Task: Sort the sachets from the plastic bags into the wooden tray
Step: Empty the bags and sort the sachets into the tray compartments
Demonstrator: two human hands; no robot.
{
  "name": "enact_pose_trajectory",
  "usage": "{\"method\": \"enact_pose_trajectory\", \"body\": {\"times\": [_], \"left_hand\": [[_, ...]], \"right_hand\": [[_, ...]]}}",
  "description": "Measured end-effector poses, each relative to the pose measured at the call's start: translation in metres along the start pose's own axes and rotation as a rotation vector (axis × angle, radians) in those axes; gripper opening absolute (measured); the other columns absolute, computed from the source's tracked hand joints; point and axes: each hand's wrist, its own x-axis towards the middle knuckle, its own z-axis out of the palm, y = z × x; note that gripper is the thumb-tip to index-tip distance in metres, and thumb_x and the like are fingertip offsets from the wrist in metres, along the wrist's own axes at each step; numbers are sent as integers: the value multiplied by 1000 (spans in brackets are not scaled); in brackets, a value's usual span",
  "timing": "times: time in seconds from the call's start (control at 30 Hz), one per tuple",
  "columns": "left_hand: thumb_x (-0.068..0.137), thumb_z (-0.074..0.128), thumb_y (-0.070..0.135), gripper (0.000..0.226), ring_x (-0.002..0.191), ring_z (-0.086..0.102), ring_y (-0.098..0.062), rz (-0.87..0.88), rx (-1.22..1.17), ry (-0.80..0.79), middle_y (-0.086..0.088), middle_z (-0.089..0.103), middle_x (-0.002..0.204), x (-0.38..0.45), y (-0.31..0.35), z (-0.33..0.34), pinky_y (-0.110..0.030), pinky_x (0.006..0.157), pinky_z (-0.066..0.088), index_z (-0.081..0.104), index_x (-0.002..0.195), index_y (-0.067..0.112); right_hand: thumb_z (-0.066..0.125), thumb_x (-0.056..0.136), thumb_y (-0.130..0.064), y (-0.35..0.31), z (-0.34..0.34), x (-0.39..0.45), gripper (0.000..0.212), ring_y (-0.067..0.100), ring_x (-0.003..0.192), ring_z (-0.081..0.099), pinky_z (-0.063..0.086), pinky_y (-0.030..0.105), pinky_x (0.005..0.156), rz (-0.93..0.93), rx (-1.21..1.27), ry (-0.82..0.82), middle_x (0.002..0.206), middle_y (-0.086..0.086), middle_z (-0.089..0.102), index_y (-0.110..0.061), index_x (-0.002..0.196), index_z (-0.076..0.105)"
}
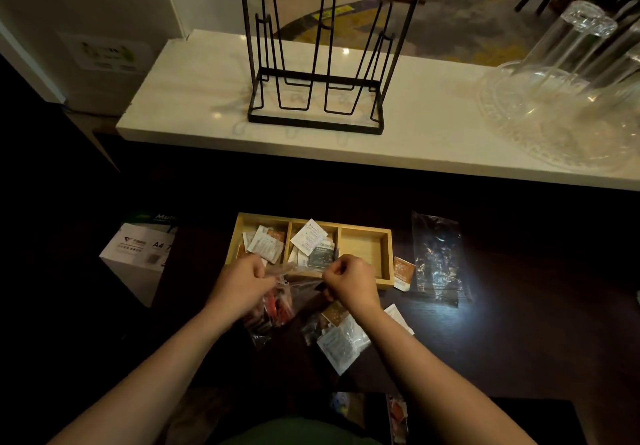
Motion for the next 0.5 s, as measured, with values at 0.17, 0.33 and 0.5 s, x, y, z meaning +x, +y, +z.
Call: {"method": "enact_pose_trajectory", "body": {"times": [0.17,0.33,0.5], "left_hand": [[82,56,17,6,58,69,-27,72,87,-2,-4,70,60,1,16,-11,-47,57,59,53,76,15],[78,51,22,14,56,64,-16,57,150,175,6,67,51,1,17,-12,-42,63,59,52,65,18],[82,57,32,18,57,62,-18,120,239,191,2,66,65,-8,21,-1,-34,57,53,50,70,21]], "right_hand": [[52,86,-16,-4,1,2,11,26,66,62,49,38,57,-145,-204,50,73,10,65,-10,83,60],[57,78,-20,-3,-6,1,10,27,72,58,42,34,57,-55,-201,42,75,6,59,-14,78,50],[62,83,-21,-9,-2,0,24,22,92,60,46,31,68,-292,-338,-11,106,2,59,-15,105,55]]}}
